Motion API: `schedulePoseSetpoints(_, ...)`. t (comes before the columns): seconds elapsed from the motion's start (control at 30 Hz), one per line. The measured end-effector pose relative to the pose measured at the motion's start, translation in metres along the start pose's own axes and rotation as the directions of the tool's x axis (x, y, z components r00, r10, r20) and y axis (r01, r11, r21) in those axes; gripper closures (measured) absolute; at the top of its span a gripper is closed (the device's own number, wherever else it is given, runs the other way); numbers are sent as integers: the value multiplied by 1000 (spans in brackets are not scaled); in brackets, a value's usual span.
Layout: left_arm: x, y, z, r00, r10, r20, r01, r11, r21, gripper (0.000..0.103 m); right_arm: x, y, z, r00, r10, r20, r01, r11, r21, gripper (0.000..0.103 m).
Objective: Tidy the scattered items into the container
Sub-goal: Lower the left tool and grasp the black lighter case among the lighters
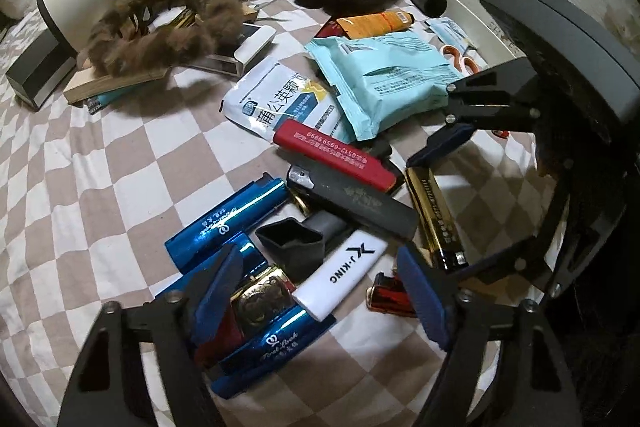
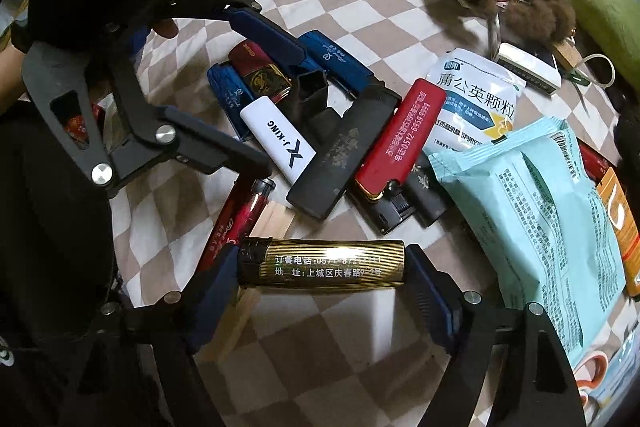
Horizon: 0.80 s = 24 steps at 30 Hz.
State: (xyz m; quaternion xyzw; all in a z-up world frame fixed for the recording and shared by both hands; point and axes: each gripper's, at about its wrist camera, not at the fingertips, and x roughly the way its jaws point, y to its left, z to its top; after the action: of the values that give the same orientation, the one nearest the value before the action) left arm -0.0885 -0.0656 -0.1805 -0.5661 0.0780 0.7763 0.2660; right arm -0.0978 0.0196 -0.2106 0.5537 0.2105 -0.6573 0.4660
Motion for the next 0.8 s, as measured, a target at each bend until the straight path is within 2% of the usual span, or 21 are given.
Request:
schedulePoseSetpoints(0.1, 2, 4, 2, 1000, -8, 1, 8, 999, -38, 38, 2, 2, 1, 1000, 0, -7, 0, 1000, 1, 21)
schedulePoseSetpoints(0.2, 2, 7, 4, 1000, -12, 3, 12, 998, -64, 45, 3, 4, 1, 1000, 4, -13, -4, 1000, 2, 21)
schedulePoseSetpoints(0.37, -1, 18, 2, 1000, -18, 1, 18, 992, -124, 69, 6, 5, 1, 1000, 5, -16, -4, 1000, 7, 21)
schedulePoseSetpoints(0.57, -4, 17, 1, 1000, -6, -16, 4, 994, -112, 74, 3, 2, -1, 1000, 9, -13, -8, 1000, 30, 21)
schedulePoseSetpoints(0.8, -12, 14, 4, 1000, 21, -2, -21, 994, -111, 78, -25, -5, -14, 1000, 4, 14, -4, 999, 48, 21)
